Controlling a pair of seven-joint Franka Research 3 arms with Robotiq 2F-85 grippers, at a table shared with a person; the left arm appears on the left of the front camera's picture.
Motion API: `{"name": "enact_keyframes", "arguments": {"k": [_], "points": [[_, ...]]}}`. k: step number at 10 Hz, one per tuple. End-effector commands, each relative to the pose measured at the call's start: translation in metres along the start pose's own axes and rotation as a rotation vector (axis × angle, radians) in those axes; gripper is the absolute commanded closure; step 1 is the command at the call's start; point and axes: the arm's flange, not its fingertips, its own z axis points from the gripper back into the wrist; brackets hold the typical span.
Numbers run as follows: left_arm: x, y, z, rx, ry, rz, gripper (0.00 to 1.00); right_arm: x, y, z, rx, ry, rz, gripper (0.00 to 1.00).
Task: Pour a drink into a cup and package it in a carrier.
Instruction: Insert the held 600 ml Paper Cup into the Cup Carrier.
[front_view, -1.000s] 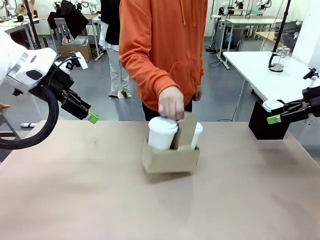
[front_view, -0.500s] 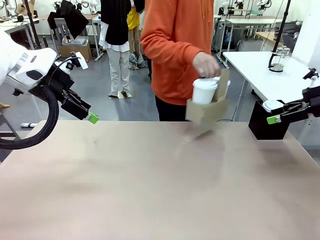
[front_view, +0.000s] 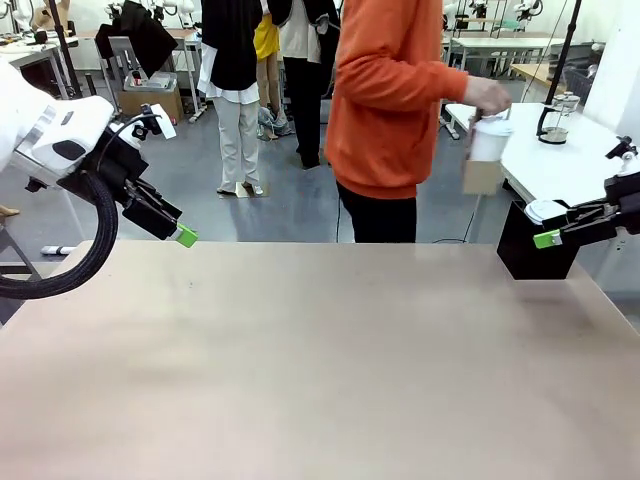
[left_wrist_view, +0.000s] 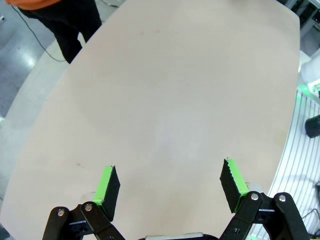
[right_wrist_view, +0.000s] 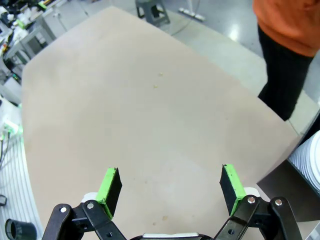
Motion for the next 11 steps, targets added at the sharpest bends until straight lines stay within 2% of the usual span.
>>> {"name": "enact_keyframes", "arguments": {"k": [1,11], "points": [[-0.0015,0.0012,-0.0009,-0.003,-0.020,-0.006,0.00,-0.0002,0.0007,0.0008,0.009,0.003,0.001,0.00],[-0.0015,0.0012,-0.0009,-0.003,-0.020,-0.006,0.00,-0.0002,0.0007,0.0008,0.009,0.003,0.001,0.00]]}}
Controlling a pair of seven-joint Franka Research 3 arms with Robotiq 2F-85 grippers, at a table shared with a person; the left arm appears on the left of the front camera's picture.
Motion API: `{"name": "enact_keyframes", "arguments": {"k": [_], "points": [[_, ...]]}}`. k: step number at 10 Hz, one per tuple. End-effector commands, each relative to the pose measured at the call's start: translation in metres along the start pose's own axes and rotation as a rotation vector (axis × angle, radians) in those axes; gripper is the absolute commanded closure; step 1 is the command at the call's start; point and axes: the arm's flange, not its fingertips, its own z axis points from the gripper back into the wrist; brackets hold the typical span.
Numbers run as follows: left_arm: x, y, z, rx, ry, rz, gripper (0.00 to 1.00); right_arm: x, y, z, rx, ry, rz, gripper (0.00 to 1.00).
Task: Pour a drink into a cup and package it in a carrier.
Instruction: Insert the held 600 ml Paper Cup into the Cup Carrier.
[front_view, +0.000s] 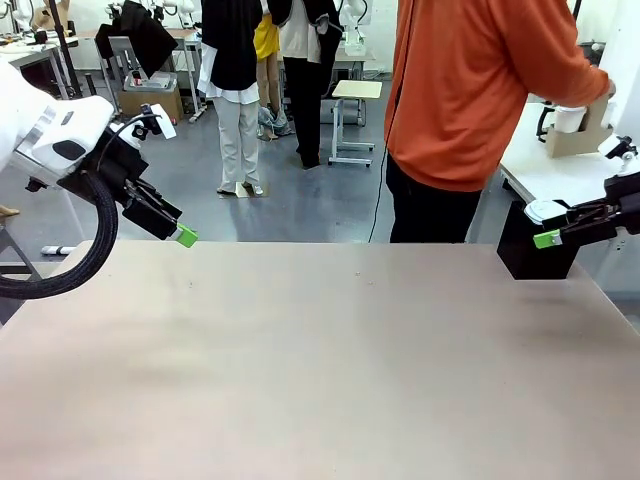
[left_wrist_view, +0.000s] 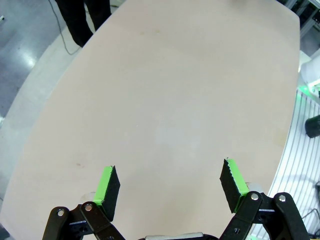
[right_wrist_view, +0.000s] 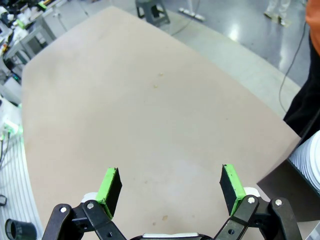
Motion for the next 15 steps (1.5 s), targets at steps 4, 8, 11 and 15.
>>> {"name": "enact_keyframes", "arguments": {"k": [4,8,11,15], "points": [[-0.0015,0.0012,-0.0009,-0.003,-0.020,-0.006,0.00,-0.0002,0.0007,0.0009,0.009,0.003,0.001,0.00],[-0.0015,0.0012,-0.0009,-0.003,-0.020,-0.006,0.00,-0.0002,0.0007,0.0009,0.009,0.003,0.001,0.00],[-0.0015,0.0012,-0.0009,-0.003,-0.020,-0.006,0.00,-0.0002,0.0007,0.0009,0.009,0.003,0.001,0.00],[-0.0015,0.0012,-0.0009,-0.003,-0.020,-0.006,0.00,-0.0002,0.0007,0.0009,0.009,0.003,0.001,0.00]]}}
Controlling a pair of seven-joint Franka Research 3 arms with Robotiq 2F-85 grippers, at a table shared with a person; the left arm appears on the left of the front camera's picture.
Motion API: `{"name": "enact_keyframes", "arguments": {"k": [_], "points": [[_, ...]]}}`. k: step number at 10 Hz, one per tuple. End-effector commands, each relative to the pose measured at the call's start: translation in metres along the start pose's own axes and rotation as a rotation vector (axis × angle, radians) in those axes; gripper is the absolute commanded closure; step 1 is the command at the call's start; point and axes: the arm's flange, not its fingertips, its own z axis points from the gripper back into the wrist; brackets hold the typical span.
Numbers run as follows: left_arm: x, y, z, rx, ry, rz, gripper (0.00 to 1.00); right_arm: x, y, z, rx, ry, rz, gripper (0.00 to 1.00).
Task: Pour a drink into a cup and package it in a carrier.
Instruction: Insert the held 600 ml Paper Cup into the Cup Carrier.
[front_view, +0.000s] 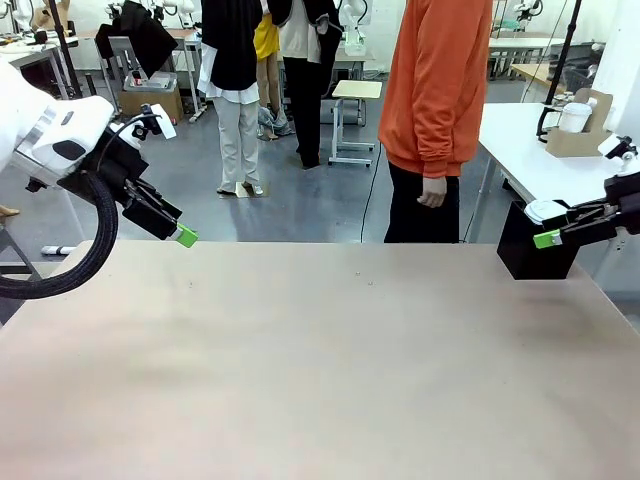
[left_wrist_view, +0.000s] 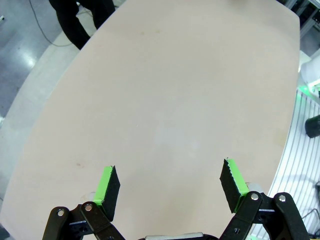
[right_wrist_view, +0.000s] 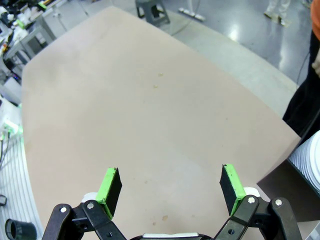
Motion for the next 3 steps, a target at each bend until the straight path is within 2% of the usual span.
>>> {"name": "enact_keyframes", "arguments": {"k": [1,3], "points": [[-0.0015,0.0012,-0.0009,-0.003,-0.020,-0.006,0.00,-0.0002,0.0007,0.0009,0.009,0.003,0.001,0.00],[-0.0015,0.0012,-0.0009,-0.003,-0.020,-0.006,0.00,-0.0002,0.0007,0.0009,0.009,0.003,0.001,0.00]]}}
